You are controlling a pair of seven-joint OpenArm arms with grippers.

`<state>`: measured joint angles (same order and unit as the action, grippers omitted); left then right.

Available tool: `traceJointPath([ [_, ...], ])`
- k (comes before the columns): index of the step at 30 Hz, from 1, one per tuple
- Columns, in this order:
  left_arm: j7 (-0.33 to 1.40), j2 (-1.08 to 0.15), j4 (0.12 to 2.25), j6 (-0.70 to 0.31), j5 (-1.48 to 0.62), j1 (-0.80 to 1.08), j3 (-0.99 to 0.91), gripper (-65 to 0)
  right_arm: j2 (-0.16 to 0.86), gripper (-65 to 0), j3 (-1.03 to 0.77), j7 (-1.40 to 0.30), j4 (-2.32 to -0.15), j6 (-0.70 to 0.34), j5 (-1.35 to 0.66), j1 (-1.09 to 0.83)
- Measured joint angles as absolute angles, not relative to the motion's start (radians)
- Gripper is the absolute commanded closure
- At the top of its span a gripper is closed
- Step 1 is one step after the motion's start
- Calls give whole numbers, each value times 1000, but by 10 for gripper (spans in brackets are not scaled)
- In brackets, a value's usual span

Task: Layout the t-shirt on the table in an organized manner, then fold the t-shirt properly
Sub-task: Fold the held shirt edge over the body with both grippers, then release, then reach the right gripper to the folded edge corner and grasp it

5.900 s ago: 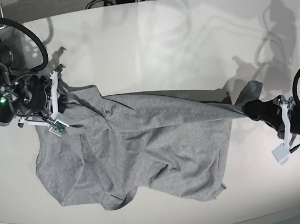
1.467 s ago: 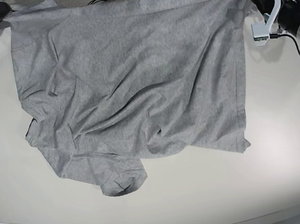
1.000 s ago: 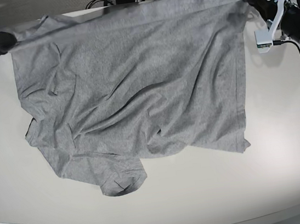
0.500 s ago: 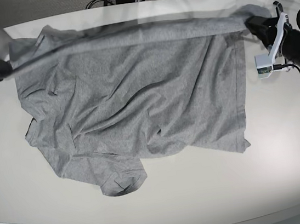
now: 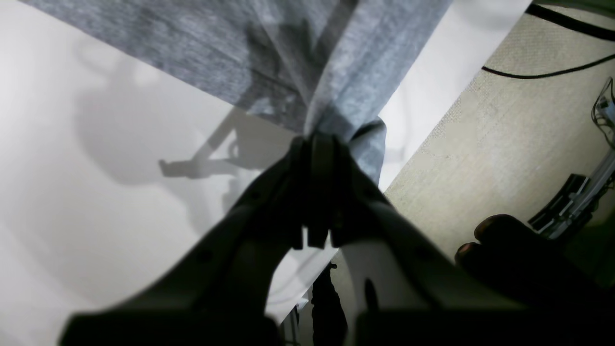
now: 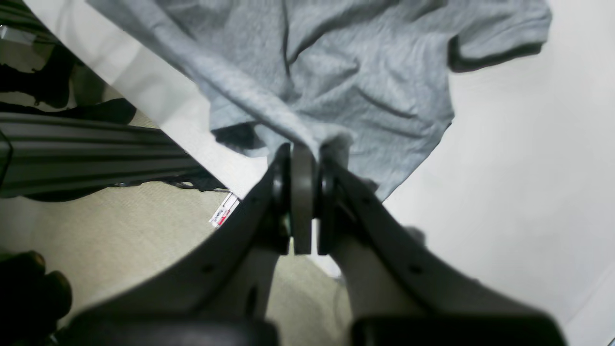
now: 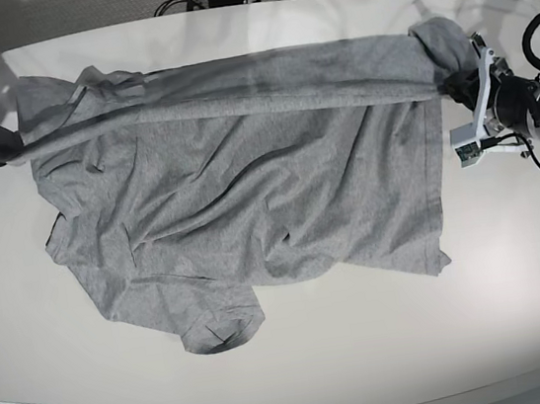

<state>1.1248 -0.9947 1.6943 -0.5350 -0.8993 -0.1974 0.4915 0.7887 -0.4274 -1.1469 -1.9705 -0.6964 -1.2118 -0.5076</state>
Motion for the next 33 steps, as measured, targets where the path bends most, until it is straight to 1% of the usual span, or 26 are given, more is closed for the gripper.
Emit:
traceJointPath([
  [4, 1125, -995, 1694, -535, -881, -229, 492, 0, 782, 0, -427, -1143, -1971, -697, -1211, -476],
  [7, 1125, -994, 1694, -485, -868, -253, 492, 0, 753, 0, -427, -1143, -1971, -697, -1211, -450],
  [11, 1125, -995, 1694, -485, -863, -263, 492, 0, 743, 0, -427, -1139, -1971, -697, -1204, -451],
  [15, 1125, -995, 1694, -485, -863, -263, 492, 0, 743, 0, -427, -1083, -1971, -697, -1131, -451],
  [22, 1085, -994, 1694, -486, -801, -263, 492, 0, 741, 0, -427, -1060, -1971, -697, -1123, -438],
  [23, 1071, -994, 1694, -487, -783, -265, 492, -53, 739, -60, -427, -1046, -1971, -698, -1097, -424],
  [25, 1074, -992, 1694, -489, -756, -290, 495, -231, 736, -218, -427, -1018, -1970, -697, -1050, -387],
  [26, 1076, -992, 1694, -478, -749, -307, 496, -309, 737, -287, -427, -1012, -1970, -697, -1034, -369],
  [27, 1076, -992, 1694, -451, -748, -324, 495, -368, 737, -333, -427, -1012, -1970, -688, -1028, -352],
  [28, 1074, -994, 1694, -440, -750, -339, 495, -403, 737, -352, -427, -1012, -1970, -672, -1019, -339],
  [29, 1073, -995, 1694, -419, -750, -352, 495, -410, 736, -352, -427, -1011, -1970, -656, -1010, -328],
  [31, 1074, -995, 1694, -408, -735, -366, 493, -409, 737, -351, -427, -1023, -1970, -624, -1002, -312],
  [33, 1081, -995, 1694, -407, -735, -366, 493, -402, 737, -351, -427, -1033, -1970, -624, -1020, -310],
])
